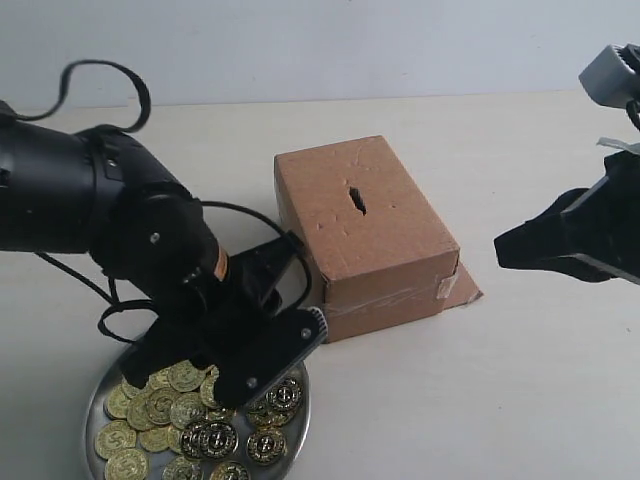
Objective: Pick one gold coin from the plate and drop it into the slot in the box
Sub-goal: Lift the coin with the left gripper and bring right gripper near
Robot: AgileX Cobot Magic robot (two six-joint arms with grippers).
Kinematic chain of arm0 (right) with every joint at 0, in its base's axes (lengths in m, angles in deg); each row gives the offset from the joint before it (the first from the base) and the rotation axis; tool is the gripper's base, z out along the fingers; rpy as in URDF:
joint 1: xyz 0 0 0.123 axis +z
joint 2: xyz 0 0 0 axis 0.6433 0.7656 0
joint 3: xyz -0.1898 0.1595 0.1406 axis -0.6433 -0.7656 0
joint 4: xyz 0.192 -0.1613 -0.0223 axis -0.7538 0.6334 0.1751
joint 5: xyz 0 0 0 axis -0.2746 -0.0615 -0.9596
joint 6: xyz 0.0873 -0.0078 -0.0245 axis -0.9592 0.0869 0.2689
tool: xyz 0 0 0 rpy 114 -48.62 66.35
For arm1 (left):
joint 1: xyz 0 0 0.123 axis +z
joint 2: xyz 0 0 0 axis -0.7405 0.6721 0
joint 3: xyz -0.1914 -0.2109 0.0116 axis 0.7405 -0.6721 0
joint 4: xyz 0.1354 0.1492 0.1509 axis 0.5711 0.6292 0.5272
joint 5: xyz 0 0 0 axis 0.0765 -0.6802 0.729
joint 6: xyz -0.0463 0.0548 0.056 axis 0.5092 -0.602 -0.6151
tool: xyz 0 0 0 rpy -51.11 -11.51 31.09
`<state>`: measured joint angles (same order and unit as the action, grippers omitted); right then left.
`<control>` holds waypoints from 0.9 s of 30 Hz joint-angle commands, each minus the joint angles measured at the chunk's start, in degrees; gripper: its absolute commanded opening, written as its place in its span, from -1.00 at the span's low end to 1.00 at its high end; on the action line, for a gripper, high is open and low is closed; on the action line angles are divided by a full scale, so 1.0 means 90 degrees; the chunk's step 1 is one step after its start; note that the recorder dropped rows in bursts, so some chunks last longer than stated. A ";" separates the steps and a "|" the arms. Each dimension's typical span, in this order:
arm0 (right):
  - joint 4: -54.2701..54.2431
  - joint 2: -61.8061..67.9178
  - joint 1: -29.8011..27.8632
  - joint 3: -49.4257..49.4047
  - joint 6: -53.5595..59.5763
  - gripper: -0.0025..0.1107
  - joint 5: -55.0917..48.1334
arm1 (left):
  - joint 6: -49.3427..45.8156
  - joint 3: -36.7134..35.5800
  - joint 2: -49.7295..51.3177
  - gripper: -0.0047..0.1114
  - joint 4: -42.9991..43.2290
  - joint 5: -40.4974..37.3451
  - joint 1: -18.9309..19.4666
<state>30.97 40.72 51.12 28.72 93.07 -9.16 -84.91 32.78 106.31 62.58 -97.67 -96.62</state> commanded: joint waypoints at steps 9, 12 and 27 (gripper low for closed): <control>-0.2825 -0.0049 0.0025 -0.0518 0.1846 -0.96 -0.0507 | 0.2550 -0.0011 -0.1704 -0.32 -0.0008 -0.0872 -0.0030; -0.4107 -0.0049 0.0025 -0.0932 0.2603 -0.96 -0.0569 | 0.3039 -0.0011 -0.2021 -0.32 -0.0008 -0.1072 -0.0030; -0.5982 -0.0023 0.0435 -0.1162 0.3297 -0.96 -0.0508 | 0.3668 -0.0011 -0.3382 -0.32 -0.0476 -0.1048 -0.0030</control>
<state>-21.57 40.72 52.18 17.60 121.78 -16.37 -53.12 32.78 77.23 59.46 -107.13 -96.62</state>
